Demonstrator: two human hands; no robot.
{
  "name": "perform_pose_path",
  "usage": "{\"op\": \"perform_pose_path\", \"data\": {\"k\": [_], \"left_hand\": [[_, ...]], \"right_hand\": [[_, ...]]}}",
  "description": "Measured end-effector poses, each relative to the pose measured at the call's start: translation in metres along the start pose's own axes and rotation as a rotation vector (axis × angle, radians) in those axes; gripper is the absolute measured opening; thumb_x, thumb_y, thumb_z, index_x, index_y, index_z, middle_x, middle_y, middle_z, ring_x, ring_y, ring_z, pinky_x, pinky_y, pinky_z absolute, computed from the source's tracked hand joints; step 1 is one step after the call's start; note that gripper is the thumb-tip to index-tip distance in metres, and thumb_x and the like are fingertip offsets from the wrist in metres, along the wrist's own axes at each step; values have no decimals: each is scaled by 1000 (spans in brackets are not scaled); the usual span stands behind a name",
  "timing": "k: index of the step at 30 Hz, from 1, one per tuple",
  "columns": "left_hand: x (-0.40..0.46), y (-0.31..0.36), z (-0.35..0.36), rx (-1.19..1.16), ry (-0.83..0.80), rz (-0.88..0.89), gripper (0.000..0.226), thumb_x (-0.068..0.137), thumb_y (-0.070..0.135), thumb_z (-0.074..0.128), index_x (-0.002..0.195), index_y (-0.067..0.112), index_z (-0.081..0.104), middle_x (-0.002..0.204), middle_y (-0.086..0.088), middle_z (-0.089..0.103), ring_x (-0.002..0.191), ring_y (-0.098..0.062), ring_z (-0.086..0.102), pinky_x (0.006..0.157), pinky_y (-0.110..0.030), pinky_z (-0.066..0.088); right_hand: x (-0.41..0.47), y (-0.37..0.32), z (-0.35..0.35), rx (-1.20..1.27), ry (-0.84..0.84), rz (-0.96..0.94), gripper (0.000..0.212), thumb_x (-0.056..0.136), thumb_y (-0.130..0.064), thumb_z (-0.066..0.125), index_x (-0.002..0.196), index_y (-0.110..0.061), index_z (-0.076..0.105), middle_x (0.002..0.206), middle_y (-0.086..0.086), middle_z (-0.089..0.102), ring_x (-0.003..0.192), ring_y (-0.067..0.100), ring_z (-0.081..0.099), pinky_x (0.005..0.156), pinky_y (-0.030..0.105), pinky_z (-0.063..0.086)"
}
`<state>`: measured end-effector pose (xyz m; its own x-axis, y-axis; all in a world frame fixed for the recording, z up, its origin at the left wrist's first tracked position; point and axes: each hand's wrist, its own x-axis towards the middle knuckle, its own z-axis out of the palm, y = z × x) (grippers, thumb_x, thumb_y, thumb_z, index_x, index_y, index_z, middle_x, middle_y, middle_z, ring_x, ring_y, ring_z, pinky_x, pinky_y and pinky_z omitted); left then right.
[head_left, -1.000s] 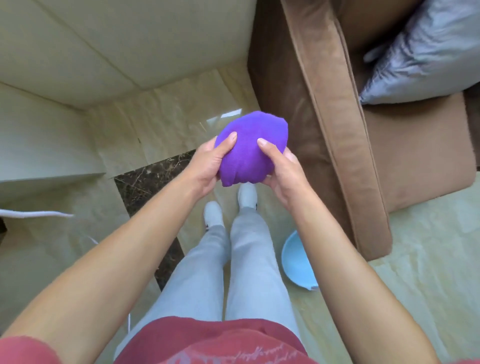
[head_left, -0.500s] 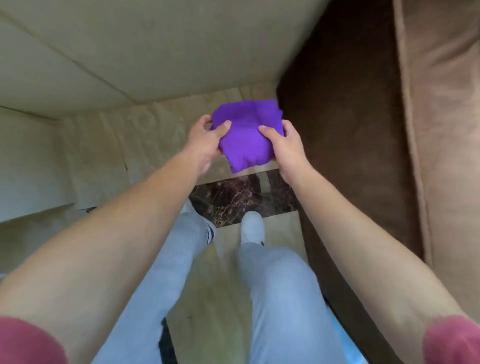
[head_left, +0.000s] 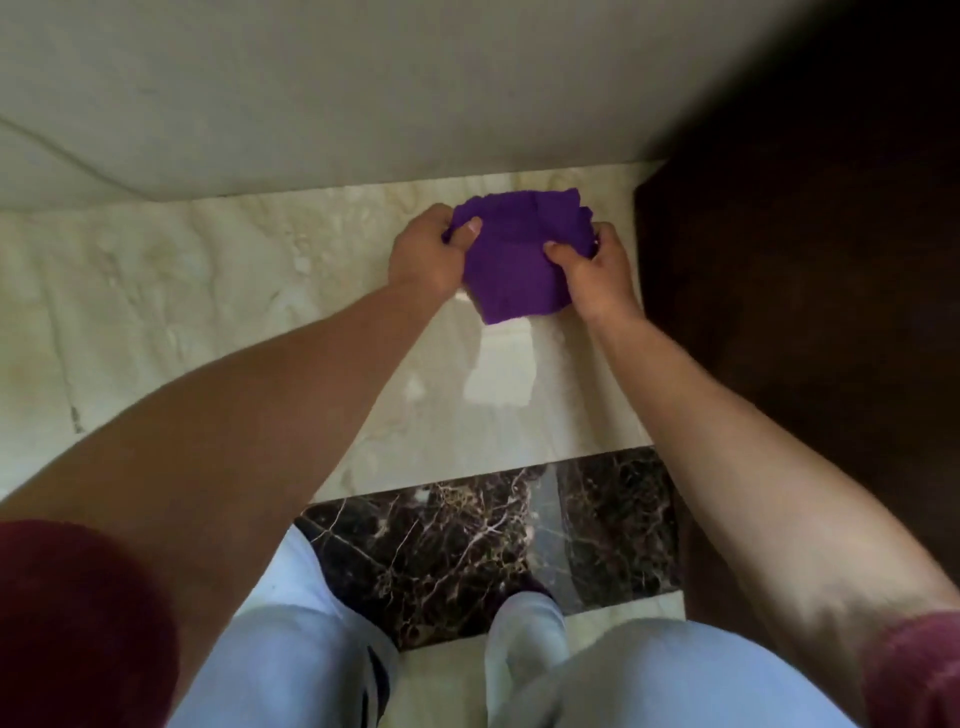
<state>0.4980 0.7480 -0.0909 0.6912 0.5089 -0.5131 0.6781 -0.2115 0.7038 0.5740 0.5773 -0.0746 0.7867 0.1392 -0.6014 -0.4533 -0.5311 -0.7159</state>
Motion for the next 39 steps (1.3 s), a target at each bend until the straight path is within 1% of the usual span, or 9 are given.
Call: {"op": "perform_pose_path", "data": {"k": [3, 7, 9, 13, 17, 23, 28, 34, 39], "left_hand": [[13, -12, -1, 311, 145, 68, 44, 92, 53, 60, 110, 13, 63, 115, -10, 65, 109, -30, 58, 92, -39, 46], [-13, -36, -38, 434, 394, 141, 50, 91, 54, 54, 125, 17, 58, 132, -10, 56, 126, -32, 50, 102, -44, 36], [-41, -61, -59, 525, 375, 135, 51, 93, 48, 56, 133, 18, 55, 145, -14, 49, 139, -36, 41, 111, -50, 32], [-92, -121, -95, 602, 1, -21, 58, 95, 53, 55, 148, 31, 45, 169, -7, 16, 157, -33, 10, 119, -63, 19], [-95, -138, -107, 636, -105, -38, 59, 94, 55, 54, 150, 39, 41, 171, 0, 4, 158, -29, 2, 121, -63, 14], [-112, -172, -115, 729, 110, -31, 66, 93, 51, 57, 154, 38, 35, 171, -5, 7, 157, -37, -2, 121, -65, 7], [-127, -190, -112, 650, 0, -120, 87, 89, 66, 54, 157, 48, 5, 169, 0, -19, 155, -33, -19, 121, -65, 2], [-123, -178, -133, 734, -172, -137, 99, 86, 62, 63, 158, 47, -3, 166, -2, -29, 154, -36, -22, 123, -62, 6], [-133, -167, -152, 830, -225, -69, 88, 91, 53, 62, 160, 42, 8, 170, -3, -16, 157, -35, -10, 124, -60, 9]], "right_hand": [[12, 3, 12, -197, 129, -104, 50, 88, -37, 73, 128, -14, 53, 120, 0, 66, 109, 20, 67, 82, 28, 56], [-10, -13, 15, -582, 412, -591, 74, 81, -48, 67, 144, -15, 48, 146, 9, 52, 136, 27, 49, 113, 43, 41], [-23, -14, 24, -812, 259, -765, 69, 85, -52, 61, 147, -24, 47, 155, 9, 44, 146, 30, 38, 120, 49, 31], [-16, 2, 25, -1294, -157, -659, 63, 98, -61, 37, 157, -39, 30, 171, 4, 20, 158, 32, 10, 125, 60, 8], [23, 0, -20, -1297, -13, -493, 65, 97, -66, 36, 157, -44, 26, 171, 5, 19, 158, 31, 11, 124, 57, 15], [41, 3, -8, -1280, -1, -376, 66, 99, -69, 26, 159, -43, 18, 173, 5, 9, 159, 26, 2, 127, 54, 5], [25, -6, 38, -1179, 59, -302, 67, 100, -66, 26, 161, -37, 18, 173, 10, 6, 159, 29, -2, 126, 57, -1], [-19, -17, 139, -1189, -112, -530, 65, 100, -67, 23, 159, -40, 22, 172, 11, 8, 159, 31, -2, 125, 57, -6], [-32, -44, 193, -1271, -343, -699, 60, 99, -61, 27, 156, -43, 27, 172, 5, 12, 159, 28, 5, 125, 60, 1]]}}
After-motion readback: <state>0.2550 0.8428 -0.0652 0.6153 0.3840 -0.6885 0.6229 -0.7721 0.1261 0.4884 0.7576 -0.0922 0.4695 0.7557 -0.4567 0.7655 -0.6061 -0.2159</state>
